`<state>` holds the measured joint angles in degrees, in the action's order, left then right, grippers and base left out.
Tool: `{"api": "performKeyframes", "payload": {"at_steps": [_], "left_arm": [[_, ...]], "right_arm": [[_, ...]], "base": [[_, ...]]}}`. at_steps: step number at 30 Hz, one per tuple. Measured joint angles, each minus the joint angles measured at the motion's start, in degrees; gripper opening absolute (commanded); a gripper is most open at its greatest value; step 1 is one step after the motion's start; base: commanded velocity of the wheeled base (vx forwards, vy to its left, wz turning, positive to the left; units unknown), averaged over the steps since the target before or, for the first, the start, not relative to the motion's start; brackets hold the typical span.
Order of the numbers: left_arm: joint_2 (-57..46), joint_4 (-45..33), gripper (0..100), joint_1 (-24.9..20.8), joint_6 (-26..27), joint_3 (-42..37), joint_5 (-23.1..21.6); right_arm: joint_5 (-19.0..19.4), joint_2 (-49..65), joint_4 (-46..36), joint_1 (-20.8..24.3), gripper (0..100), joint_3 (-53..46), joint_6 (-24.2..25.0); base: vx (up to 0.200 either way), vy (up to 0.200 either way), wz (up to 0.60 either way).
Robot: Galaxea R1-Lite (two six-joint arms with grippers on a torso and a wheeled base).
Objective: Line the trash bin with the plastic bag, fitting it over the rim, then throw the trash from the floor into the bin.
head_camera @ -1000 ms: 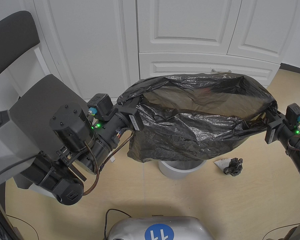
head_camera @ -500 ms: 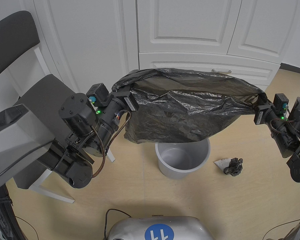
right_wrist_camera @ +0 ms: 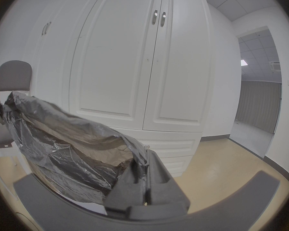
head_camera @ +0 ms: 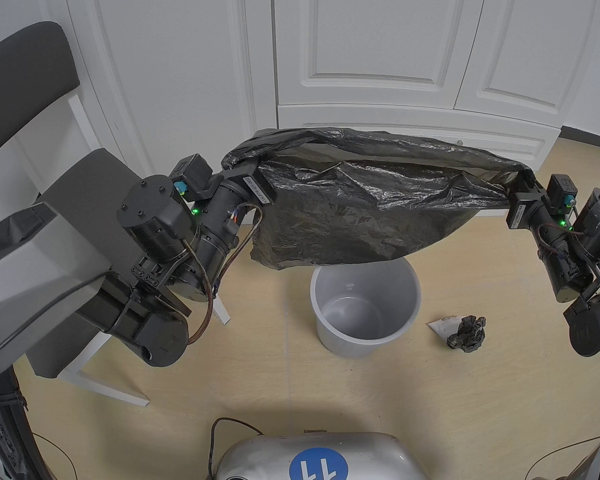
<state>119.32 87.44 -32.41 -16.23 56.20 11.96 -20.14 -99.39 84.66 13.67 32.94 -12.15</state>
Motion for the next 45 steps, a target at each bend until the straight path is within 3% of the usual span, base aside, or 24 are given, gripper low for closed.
{"api": "performKeyframes", "payload": {"at_steps": [5,13,16,20,26,31,45], "left_arm": [[0.0,0.0,0,-0.3,0.0,-0.8,0.0],[-0.8,-1.1,0,-2.4,0.5,-8.4,-0.9],[-1.6,-6.0,0,-3.7,1.9,-12.8,-2.3],[-3.0,-18.7,0,-4.9,3.6,-17.0,-4.8],[-3.7,-27.8,0,-5.5,4.7,-18.8,-6.7],[-2.3,-29.4,0,-4.3,5.1,-18.1,-7.1],[2.0,-28.3,0,-1.8,5.6,-16.4,-6.8]], "right_arm": [[0.1,-0.3,-0.5,-0.5,0,-1.2,-0.8],[1.2,1.8,-2.7,-0.7,0,-9.8,-8.2],[2.2,3.1,-6.2,-0.7,0,-12.7,-9.8],[3.3,5.0,-14.0,-0.6,0,-15.4,-11.1],[4.1,6.6,-26.1,-0.6,0,-16.6,-11.8],[4.1,7.3,-31.8,-2.6,0,-15.9,-12.1],[4.1,5.8,-31.8,-5.8,0,-15.7,-13.9]], "base": [[0.000,0.000,0.00],[0.000,0.000,0.00],[0.000,0.000,0.00],[0.000,0.000,0.00],[0.000,0.000,0.00],[0.000,0.000,0.00],[0.000,0.000,0.00]]}}
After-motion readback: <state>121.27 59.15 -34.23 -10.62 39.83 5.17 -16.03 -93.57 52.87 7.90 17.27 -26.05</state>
